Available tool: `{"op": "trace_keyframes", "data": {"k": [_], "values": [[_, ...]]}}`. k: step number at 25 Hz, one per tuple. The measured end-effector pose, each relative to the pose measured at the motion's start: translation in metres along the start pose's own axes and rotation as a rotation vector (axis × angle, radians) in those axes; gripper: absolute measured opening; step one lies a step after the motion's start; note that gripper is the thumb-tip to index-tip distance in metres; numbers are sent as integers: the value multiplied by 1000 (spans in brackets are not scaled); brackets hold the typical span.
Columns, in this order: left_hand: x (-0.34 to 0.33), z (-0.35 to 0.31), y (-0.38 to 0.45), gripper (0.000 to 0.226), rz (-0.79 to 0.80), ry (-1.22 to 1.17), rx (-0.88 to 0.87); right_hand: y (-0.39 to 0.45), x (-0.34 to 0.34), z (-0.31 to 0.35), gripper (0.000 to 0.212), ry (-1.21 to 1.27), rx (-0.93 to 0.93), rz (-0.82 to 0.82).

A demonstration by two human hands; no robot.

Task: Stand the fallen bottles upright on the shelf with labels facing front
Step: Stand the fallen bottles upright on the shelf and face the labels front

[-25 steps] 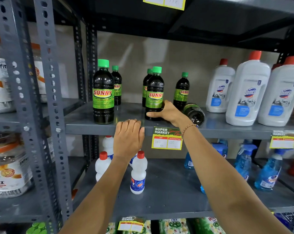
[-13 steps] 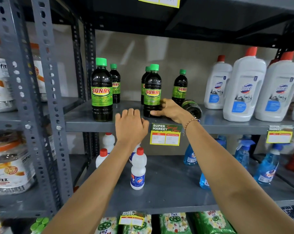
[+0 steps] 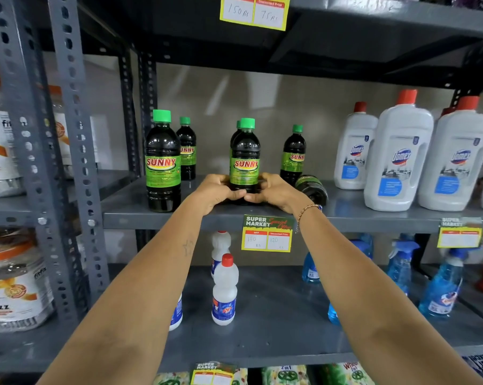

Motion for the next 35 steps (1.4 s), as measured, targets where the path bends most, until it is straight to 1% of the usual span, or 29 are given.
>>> {"op": "trace_keyframes", "data": {"k": [5, 10, 13, 16, 20, 23, 25, 26, 28, 30, 31, 33, 35], "values": [[8, -3, -10, 54, -25, 14, 28, -6, -5, 7, 69, -1, 16, 3], [6, -7, -29, 58, 1, 32, 7, -25, -11, 10, 76, 2, 11, 16], [2, -13, -39, 56, 16, 35, -1, -36, -11, 13, 77, -4, 15, 6], [-1, -16, -49, 54, 31, 19, -13, -46, -14, 17, 73, -15, 19, 2], [-10, -16, -57, 49, 70, -18, -60, -54, -19, 20, 74, 1, 15, 8], [-8, -18, -61, 51, 76, 54, -75, -61, -21, 21, 78, -24, 12, 75], [-4, -16, -67, 49, 26, 206, -108, -66, -20, 22, 81, -85, 11, 87], [-1, -13, -72, 43, -26, 344, -154, -69, -16, 22, 77, -128, 13, 62], [0, -5, -86, 27, -186, 642, -255, -74, -2, 28, 56, -209, 47, -56], [-4, 4, -99, 27, -324, 826, -310, -79, 12, 37, 34, -268, 103, -206], [-8, 9, -101, 31, -359, 887, -329, -83, 18, 41, 28, -291, 114, -295], [-17, 19, -99, 39, -370, 1027, -347, -92, 32, 44, 25, -337, 109, -523], [-24, 22, -98, 43, -391, 1131, -346, -99, 48, 42, 28, -330, 66, -733]]}}
Point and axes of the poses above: each hand's wrist, its own y-axis towards the middle knuckle, its own x-axis out of the back of the hand, z = x × y, the point moved 5 cm from there along y, towards the middle knuckle, and after that the axes turned 6 degrees about z, right-handed, at the moved point
